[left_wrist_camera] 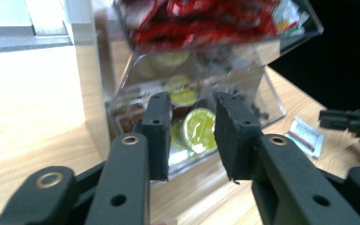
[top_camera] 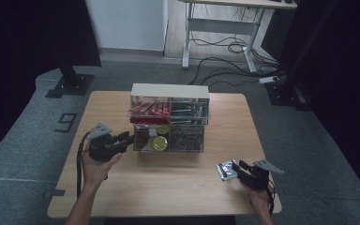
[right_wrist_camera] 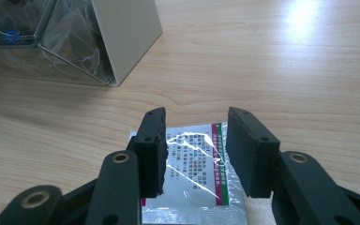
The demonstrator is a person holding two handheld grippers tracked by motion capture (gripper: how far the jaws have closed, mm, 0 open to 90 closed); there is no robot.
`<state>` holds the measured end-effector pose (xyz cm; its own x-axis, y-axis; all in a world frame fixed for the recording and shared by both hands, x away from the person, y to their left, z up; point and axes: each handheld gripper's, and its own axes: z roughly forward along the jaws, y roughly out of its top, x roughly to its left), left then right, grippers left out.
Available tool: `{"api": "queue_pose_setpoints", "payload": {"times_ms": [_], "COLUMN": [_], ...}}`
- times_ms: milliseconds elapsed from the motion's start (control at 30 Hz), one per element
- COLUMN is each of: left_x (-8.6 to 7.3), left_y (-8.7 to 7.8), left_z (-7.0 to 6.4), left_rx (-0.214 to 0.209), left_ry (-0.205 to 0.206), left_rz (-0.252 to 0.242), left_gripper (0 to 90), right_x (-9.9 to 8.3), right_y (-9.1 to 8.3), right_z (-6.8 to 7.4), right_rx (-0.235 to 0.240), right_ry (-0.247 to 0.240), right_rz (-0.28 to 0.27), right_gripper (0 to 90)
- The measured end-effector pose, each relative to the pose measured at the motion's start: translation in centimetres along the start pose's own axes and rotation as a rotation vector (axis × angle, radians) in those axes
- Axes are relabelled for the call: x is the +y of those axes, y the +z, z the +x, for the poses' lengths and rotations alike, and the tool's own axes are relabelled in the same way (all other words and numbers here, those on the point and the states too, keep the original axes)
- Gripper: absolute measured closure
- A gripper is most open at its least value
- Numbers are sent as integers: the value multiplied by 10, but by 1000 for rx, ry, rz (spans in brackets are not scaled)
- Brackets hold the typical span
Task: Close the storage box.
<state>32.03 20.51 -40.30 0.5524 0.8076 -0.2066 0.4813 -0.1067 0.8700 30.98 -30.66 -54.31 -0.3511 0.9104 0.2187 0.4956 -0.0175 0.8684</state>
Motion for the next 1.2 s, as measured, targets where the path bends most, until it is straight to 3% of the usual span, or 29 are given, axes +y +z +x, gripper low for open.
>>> {"api": "queue_pose_setpoints", "payload": {"times_ms": [267,533,633,767,1000,1200], "left_x": [-42,-84,-97,-106,-124,-128], "left_y": [9,26,31,33,38,38], "left_z": [10,20,23,26,35,39], "left_rx": [-2,9,31,54,80,112], "left_ry": [-15,-23,-23,-21,-66,-80], "left_rz": [61,146,183,211,253,257], "left_gripper": [507,472,473,473,474,475], "right_x": [0,-1,-2,-3,-5,-6], "right_y": [1,1,2,4,6,7], "right_z": [3,3,3,3,6,6], "right_rx": [19,30,29,32,44,46], "right_ry": [-21,-28,-31,-32,-58,-56], "right_rz": [-2,-1,6,12,17,21], "right_gripper": [566,562,559,558,551,548]}}
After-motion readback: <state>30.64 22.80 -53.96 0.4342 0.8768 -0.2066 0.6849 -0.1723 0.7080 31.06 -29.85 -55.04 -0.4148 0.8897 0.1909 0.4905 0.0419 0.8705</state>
